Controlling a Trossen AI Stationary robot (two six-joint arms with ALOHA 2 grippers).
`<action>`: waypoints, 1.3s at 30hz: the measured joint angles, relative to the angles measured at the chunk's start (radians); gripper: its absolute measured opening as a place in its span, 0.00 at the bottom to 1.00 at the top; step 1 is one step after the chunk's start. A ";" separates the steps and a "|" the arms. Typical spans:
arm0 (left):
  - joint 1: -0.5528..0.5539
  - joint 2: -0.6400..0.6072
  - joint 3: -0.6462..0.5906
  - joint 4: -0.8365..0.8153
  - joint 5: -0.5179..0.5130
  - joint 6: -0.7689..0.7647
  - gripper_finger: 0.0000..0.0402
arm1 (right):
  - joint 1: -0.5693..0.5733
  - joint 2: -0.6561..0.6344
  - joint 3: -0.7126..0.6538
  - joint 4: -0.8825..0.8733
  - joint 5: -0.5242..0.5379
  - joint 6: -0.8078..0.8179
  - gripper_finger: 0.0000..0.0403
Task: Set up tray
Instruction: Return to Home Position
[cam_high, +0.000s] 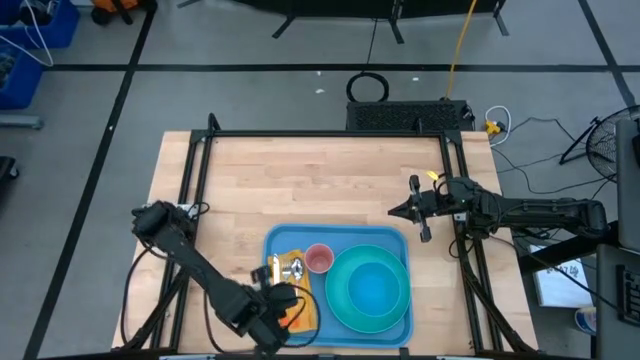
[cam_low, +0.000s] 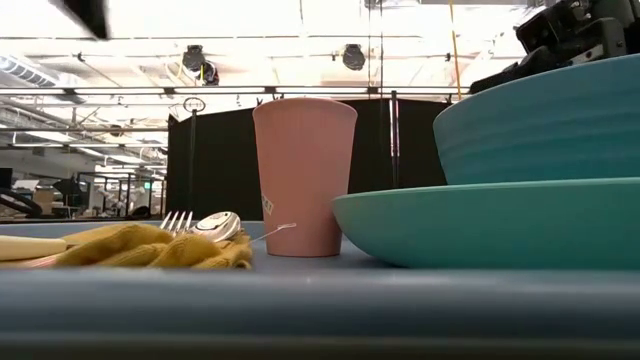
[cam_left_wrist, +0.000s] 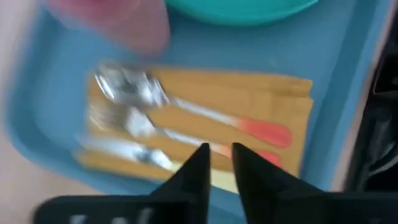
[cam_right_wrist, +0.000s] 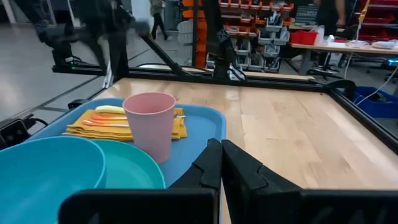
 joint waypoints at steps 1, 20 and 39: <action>0.007 -0.018 0.000 -0.001 -0.017 0.086 0.14 | 0.000 0.000 0.000 0.000 -0.003 0.000 0.00; 0.026 -0.787 -0.497 0.265 -0.513 0.660 0.01 | -0.002 0.000 0.000 0.126 0.004 0.038 0.00; 0.676 -1.197 -1.253 1.282 0.393 1.189 0.00 | -0.014 0.000 0.000 0.165 -0.045 0.065 0.00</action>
